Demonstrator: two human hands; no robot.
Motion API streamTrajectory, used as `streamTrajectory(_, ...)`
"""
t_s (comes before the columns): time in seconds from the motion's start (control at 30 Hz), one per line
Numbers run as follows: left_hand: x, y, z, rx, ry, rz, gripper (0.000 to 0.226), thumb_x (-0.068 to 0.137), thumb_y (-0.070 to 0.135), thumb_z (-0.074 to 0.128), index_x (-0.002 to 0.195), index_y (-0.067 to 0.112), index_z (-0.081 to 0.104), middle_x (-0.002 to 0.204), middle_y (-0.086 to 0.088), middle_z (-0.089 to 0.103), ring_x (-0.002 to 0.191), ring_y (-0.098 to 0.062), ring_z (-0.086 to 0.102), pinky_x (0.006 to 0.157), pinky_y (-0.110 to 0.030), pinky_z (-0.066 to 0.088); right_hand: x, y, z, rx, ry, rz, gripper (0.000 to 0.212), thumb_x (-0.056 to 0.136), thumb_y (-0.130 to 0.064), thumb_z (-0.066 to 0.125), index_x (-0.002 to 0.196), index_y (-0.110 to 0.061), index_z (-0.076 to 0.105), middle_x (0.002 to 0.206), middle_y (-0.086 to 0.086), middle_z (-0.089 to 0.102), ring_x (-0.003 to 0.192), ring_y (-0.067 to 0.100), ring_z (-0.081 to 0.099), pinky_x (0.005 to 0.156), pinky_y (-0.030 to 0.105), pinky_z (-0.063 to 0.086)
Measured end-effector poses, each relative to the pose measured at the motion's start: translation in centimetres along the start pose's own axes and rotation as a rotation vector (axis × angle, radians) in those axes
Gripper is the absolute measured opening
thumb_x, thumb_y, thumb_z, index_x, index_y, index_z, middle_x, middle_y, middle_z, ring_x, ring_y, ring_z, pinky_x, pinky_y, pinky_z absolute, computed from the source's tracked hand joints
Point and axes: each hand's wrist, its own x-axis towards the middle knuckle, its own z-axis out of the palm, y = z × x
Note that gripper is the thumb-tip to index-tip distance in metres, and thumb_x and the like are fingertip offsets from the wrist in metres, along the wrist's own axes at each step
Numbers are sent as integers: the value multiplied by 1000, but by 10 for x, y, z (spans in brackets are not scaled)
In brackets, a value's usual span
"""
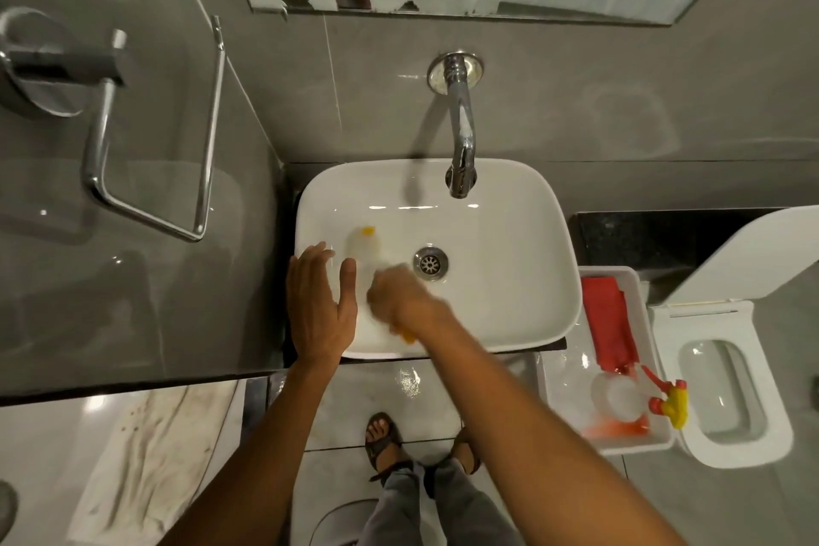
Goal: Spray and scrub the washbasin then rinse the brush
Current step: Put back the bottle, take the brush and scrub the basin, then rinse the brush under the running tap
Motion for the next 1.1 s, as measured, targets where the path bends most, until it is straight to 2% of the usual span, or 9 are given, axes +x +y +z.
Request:
streamTrajectory(0.1, 1, 2, -2, 2, -29, -20, 74, 110, 66, 28, 136, 7, 65, 147, -13, 67, 141, -35, 59, 131, -52, 34, 21, 47, -64, -12, 134, 176, 31, 103, -10, 46, 125, 0, 66, 124, 19, 70, 91, 33, 77, 69, 35, 56)
streamTrajectory(0.23, -1, 5, -4, -8, -27, -28, 73, 110, 66, 29, 134, 8, 65, 145, -12, 68, 140, -34, 60, 132, -51, 33, -4, 140, -94, -85, 167, 372, 25, 101, -9, 45, 103, 1, 67, 76, 13, 66, 52, 22, 61, 48, 29, 46)
streamTrajectory(0.4, -3, 15, -13, 7, -49, -3, 76, 110, 67, 26, 129, 6, 67, 139, -14, 70, 135, -36, 62, 130, -54, 33, -67, 139, -14, -86, -118, 253, 26, 100, -4, 53, 119, 4, 70, 82, 6, 61, 63, 17, 55, 58, 26, 46)
streamTrajectory(0.53, -4, 25, -20, 50, -106, 33, 55, 106, 50, 52, 123, 1, 72, 133, -18, 74, 140, -42, 59, 129, -62, 28, -89, 84, 18, -46, -179, 94, 23, 101, 0, 52, 89, 0, 71, 79, 16, 69, 54, 17, 53, 42, 20, 46)
streamTrajectory(0.6, 2, 34, -24, 16, -89, 50, 46, 100, 44, 65, 115, 2, 74, 123, -18, 76, 130, -43, 64, 119, -60, 37, -91, 71, 19, 5, -128, 61, 19, 99, 5, 54, 102, 1, 72, 78, 14, 65, 66, 26, 66, 41, 19, 48)
streamTrajectory(0.67, 15, 49, -32, -44, -109, 56, 45, 97, 50, 71, 108, 6, 75, 111, -12, 76, 112, -36, 68, 104, -49, 45, -96, 70, 25, 144, -47, 91, 15, 99, 2, 55, 108, 0, 67, 82, 16, 66, 90, 37, 75, 66, 32, 57)
streamTrajectory(0.8, 46, 101, -43, -92, -231, 114, 47, 91, 66, 74, 85, 19, 74, 80, 7, 68, 84, -16, 64, 79, -35, 51, -99, 82, 36, 374, 187, 128, 40, 111, -34, 40, 90, -4, 55, 85, 18, 67, 64, 31, 66, 73, 39, 59)
streamTrajectory(0.9, 67, 149, -42, -91, -230, 138, 57, 87, 76, 70, 72, 21, 74, 64, 11, 64, 72, -17, 65, 68, -30, 44, -99, 88, 33, 429, 317, 146, 45, 112, -35, 41, 113, 5, 60, 116, 25, 72, 103, 41, 74, 90, 42, 60)
streamTrajectory(1.1, 97, 212, -37, 58, -263, 30, 65, 87, 72, 74, 75, 9, 66, 75, -7, 66, 73, -26, 60, 64, -35, 40, -113, 88, 19, 449, 421, 170, 49, 112, -36, 41, 134, 7, 51, 136, 25, 63, 124, 39, 64, 99, 40, 50)
